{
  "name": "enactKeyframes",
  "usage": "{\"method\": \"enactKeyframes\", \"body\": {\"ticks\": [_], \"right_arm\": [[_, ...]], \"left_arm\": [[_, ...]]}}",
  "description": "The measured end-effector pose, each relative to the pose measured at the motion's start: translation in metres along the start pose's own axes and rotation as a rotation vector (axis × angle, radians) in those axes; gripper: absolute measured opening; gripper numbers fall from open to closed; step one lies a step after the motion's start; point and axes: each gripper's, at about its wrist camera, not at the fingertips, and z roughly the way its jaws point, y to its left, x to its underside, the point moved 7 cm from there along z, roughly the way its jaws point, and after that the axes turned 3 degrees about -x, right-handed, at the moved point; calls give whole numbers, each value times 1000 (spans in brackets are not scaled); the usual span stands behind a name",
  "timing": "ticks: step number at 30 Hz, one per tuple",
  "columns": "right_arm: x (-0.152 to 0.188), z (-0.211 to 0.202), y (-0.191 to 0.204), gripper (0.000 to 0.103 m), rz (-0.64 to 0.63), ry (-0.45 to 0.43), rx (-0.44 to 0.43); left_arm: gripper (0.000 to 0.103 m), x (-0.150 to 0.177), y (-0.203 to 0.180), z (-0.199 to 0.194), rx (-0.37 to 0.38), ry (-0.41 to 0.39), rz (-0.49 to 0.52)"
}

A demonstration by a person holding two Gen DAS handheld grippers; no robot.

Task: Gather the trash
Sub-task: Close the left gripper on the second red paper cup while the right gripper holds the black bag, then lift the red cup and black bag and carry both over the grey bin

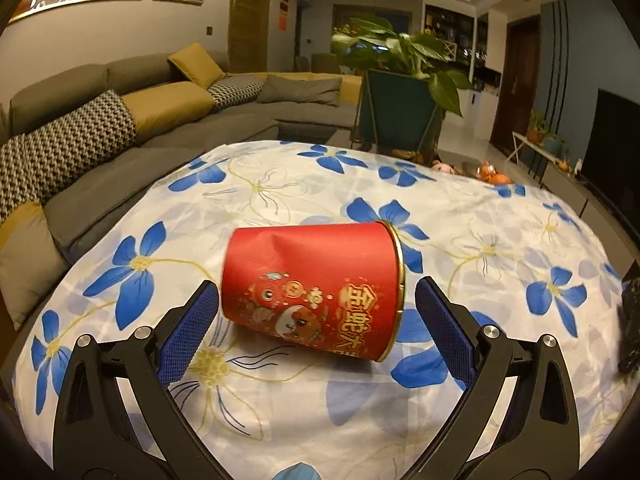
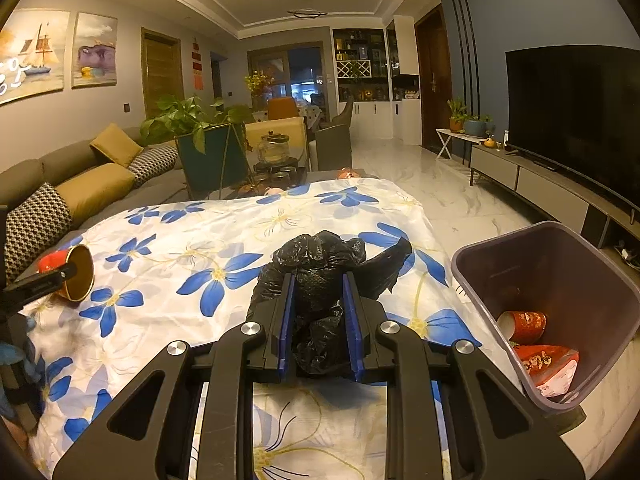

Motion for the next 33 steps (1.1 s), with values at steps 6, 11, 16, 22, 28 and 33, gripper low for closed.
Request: {"method": "enactKeyframes", "body": {"ticks": [6, 11, 16, 22, 28, 33], "right_arm": [[-1, -3, 2, 24, -4, -9, -8], [-1, -6, 3, 24, -2, -10, -16], [-1, -8, 5, 24, -3, -12, -21], [-2, -10, 5, 24, -2, -17, -21], [-3, -17, 7, 23, -7, -29, -22], [-8, -28, 7, 22, -13, -56, -21]], "left_arm": [[85, 1, 8, -5, 24, -8, -44], [85, 7, 13, -10, 68, 5, -86], [84, 10, 16, -13, 97, 7, -114], [84, 9, 13, -22, 108, -22, -101], [84, 10, 8, -36, 135, -40, -97], [84, 10, -5, -56, 169, -66, -83]]}}
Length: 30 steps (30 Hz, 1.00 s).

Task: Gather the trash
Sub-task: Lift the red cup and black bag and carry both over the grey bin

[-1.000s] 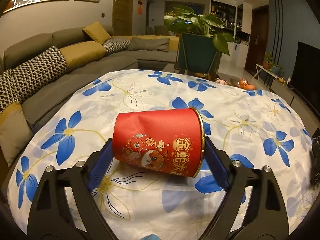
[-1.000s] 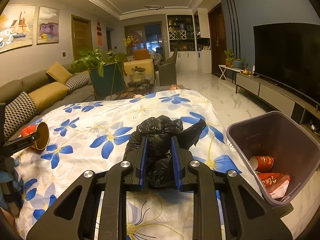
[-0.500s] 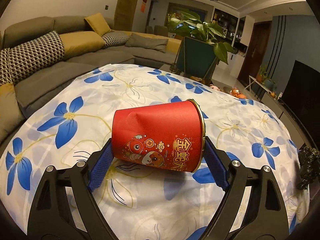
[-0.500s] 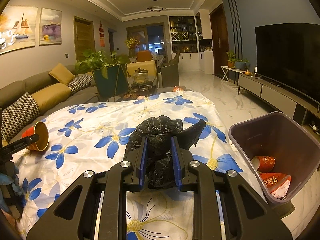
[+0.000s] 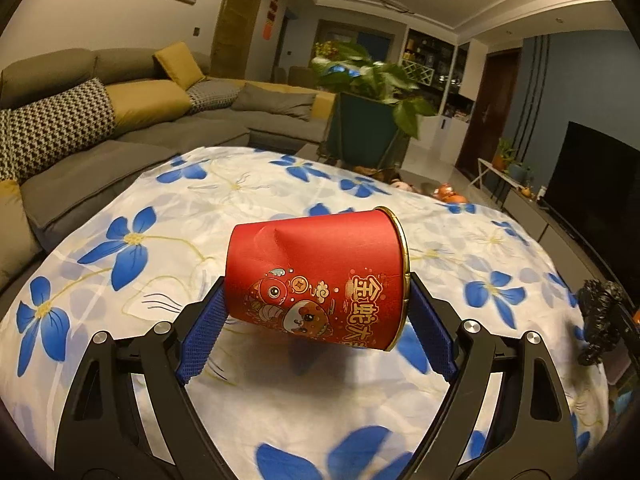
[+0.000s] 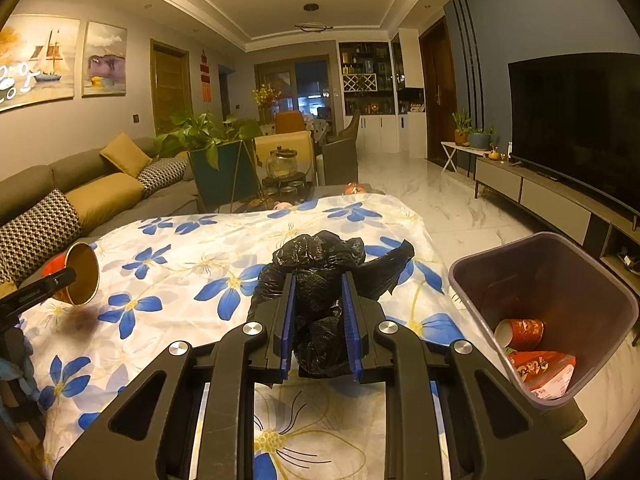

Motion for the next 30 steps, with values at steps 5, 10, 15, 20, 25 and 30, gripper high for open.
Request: {"method": "enactKeyframes", "body": {"ticks": [5, 10, 15, 20, 25, 30], "right_arm": [[-4, -12, -5, 22, -5, -31, 8], [-11, -29, -14, 22, 7, -65, 21], [-17, -47, -32, 22, 22, -105, 49], [-22, -68, -61, 22, 44, -148, 108], [-27, -88, -100, 22, 69, -194, 200], [-30, -109, -141, 22, 103, -240, 295]], "left_arm": [[84, -3, -30, -19, 50, -25, 26], [84, -4, -71, -38, 117, -46, 55], [84, -2, -113, -52, 183, -58, 92], [84, 2, -169, -67, 274, -69, 137], [84, 9, -233, -82, 388, -86, 179], [84, 16, -289, -92, 485, -92, 201]]}}
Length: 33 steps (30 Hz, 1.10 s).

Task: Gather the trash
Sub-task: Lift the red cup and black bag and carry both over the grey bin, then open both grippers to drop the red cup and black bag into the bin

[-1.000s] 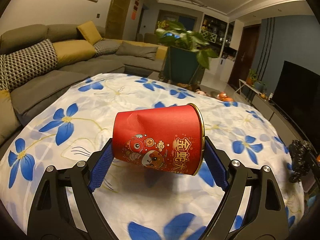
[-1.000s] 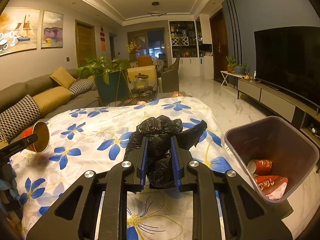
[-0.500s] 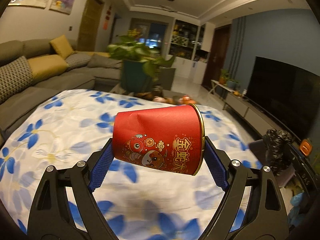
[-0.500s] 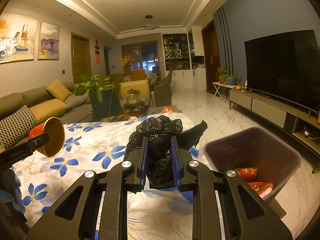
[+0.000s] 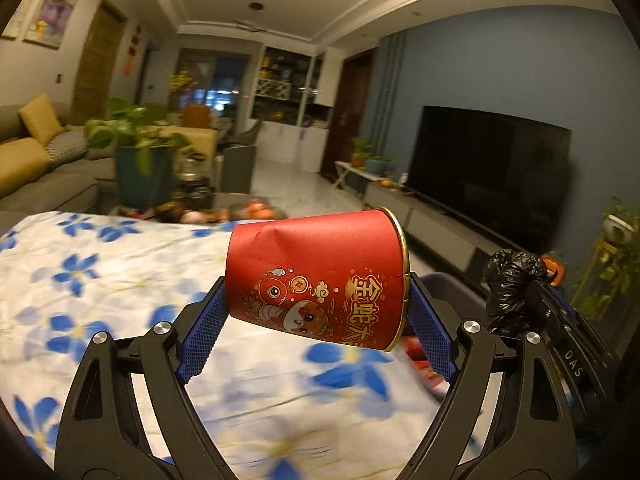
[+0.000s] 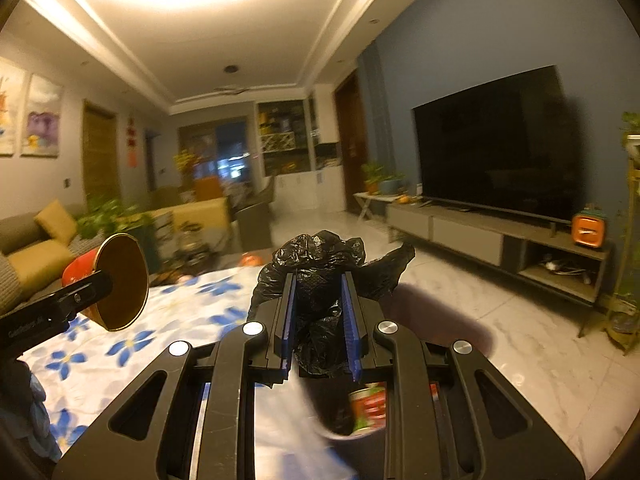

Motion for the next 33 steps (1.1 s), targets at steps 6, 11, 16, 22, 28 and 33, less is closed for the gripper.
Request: {"method": "enactKeyframes", "body": {"ticks": [6, 11, 16, 22, 28, 33], "right_arm": [[-4, 0, -30, 22, 35, -38, 64], [0, 4, -43, 22, 26, -50, 86], [6, 16, -49, 22, 10, -50, 100], [13, 31, -50, 22, -9, -42, 115], [23, 47, -51, 23, -12, -25, 124], [26, 58, -54, 23, -22, -17, 131]], "left_arm": [[84, 2, -48, 29, 94, 7, 3], [84, 7, -75, 55, 142, 23, 15], [84, 13, -95, 80, 181, 44, 29], [84, 24, -101, 102, 192, 68, 38], [84, 32, -108, 118, 186, 89, 50], [84, 35, -113, 126, 179, 103, 57]]}}
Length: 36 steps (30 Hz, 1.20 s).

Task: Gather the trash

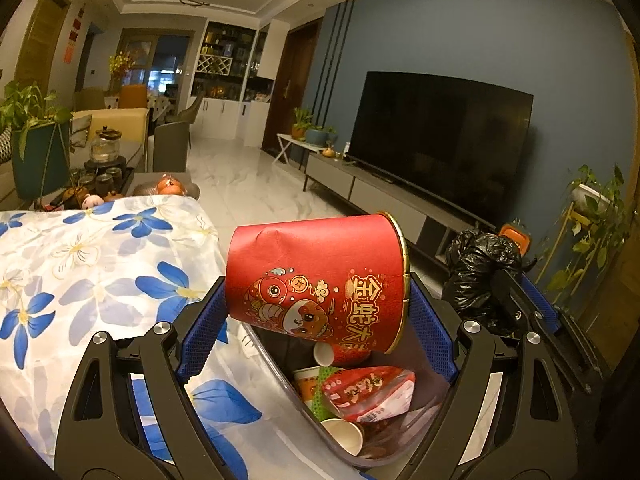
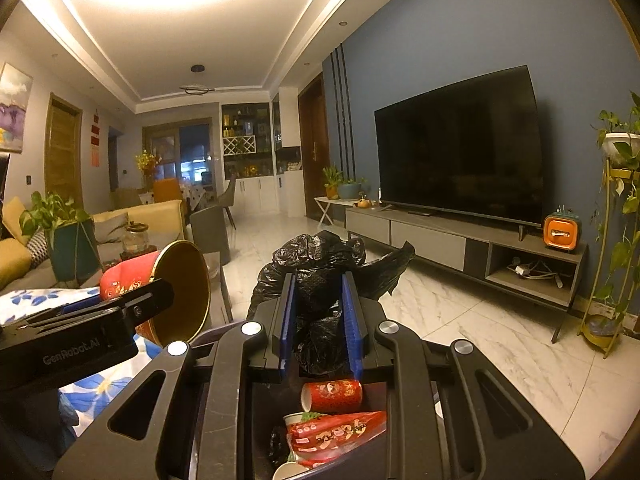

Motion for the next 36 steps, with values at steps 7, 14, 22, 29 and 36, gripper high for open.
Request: {"method": "enactKeyframes", "body": {"ticks": [7, 14, 22, 29, 36], "right_arm": [[8, 15, -8, 45, 4, 18, 16], [18, 18, -14, 53, 12, 44, 31], [22, 4, -15, 73, 29, 73, 36], [17, -23, -3, 90, 13, 97, 15], [13, -66, 20, 97, -17, 113, -32]], "left_arm": [[85, 10, 2, 12, -8, 38, -8], [89, 12, 13, 16, -3, 60, -60], [97, 13, 30, -5, -48, 46, -90], [97, 15, 56, -54, -155, 3, -85], [97, 21, 79, -127, -288, -56, -46]]}}
